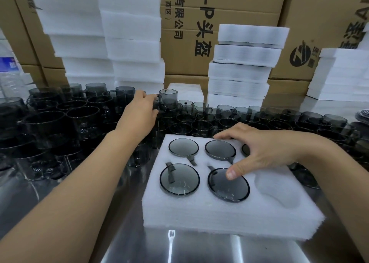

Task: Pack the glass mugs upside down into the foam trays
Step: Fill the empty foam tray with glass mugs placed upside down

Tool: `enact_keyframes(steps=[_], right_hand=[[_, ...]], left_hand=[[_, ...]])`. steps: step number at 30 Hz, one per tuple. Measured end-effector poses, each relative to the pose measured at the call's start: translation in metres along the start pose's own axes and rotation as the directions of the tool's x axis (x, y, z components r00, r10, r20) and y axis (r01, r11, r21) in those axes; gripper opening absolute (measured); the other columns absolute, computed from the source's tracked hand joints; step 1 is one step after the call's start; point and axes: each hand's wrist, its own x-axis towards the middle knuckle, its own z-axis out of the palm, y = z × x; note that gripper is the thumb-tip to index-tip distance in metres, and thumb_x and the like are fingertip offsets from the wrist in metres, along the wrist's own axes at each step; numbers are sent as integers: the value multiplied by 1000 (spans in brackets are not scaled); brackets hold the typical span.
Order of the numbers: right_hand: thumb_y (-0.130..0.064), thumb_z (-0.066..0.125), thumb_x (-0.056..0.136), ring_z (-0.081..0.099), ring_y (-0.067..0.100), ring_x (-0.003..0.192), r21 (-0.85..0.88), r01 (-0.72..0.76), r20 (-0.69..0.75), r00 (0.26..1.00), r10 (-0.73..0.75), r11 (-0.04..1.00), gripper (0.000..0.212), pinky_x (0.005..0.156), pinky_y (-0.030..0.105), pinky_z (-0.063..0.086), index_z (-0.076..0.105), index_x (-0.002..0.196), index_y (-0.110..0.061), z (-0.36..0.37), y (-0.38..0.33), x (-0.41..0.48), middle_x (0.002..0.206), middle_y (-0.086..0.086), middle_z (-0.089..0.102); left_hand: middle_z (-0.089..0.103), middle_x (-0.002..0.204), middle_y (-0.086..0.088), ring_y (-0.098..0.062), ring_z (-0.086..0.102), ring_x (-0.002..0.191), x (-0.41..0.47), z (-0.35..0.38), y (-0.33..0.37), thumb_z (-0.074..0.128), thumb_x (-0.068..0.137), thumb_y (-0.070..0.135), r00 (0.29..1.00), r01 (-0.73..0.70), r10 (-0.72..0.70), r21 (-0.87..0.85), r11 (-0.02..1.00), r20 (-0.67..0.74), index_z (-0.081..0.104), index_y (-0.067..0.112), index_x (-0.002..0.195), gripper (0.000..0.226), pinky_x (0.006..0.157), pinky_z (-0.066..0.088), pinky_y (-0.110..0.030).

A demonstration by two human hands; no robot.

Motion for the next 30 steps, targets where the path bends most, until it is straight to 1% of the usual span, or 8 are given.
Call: enact_keyframes(steps=[6,8,11,14,20,23,27,30], right_hand=[[-88,58,43,31,-3,123,-6,32,-34,999,-32,999,105,101,22,28,25,137,-55,0,4,1,135,-32,24],[-92,54,41,40,-12,114,-6,47,-87,995,-47,999,99,91,15,32,34,131,-56,-2,6,1,126,-38,34],[-90,52,44,54,-15,92,62,49,-228,973,-34,997,77,76,12,39,53,111,-52,-5,8,3,106,-35,58],[-90,43,53,64,-3,80,199,105,-446,895,-5,974,68,77,24,50,67,93,-40,-4,10,10,89,-24,68],[-54,36,96,72,19,75,675,353,-568,809,151,647,36,70,30,58,58,106,-28,5,-3,26,100,5,70],[-48,45,96,71,19,71,757,439,-578,795,183,485,28,69,31,57,57,102,-23,9,-8,31,86,2,69],[-44,58,91,68,18,77,782,432,-561,803,204,449,26,75,35,57,59,99,-19,16,-5,36,89,4,66],[-37,60,91,69,17,74,817,452,-539,819,196,359,24,69,29,55,61,101,-15,16,-4,34,89,7,67]], left_hand=[[47,117,-15,-33,57,91,-1,-7,5,51,97,11,988,-41,38,-18,999,-146,56,1,120,25,78,39,-30],[47,113,-11,-27,56,86,-2,-13,15,51,97,12,970,-91,74,-66,994,-233,57,2,116,22,76,41,-29],[43,103,3,-14,52,80,-8,-19,36,54,96,13,942,-201,131,-209,957,-309,59,8,109,15,76,45,-27],[39,93,17,-1,51,78,-16,-20,55,58,93,12,938,-293,194,-364,884,-286,58,17,103,11,76,46,-13],[45,96,9,-8,57,83,-30,-15,73,61,90,5,905,-423,385,-459,781,-179,64,9,106,17,82,48,-18],[48,97,6,-8,56,84,-37,-9,78,62,89,4,887,-450,443,-470,759,-132,65,8,105,17,85,50,-29],[50,100,1,-15,57,85,-38,-3,77,63,89,5,867,-485,486,-413,771,-111,65,6,107,19,83,48,-36],[46,106,4,-17,56,83,-39,-3,76,62,88,7,851,-516,510,-374,770,-124,62,11,115,27,79,50,-41]])
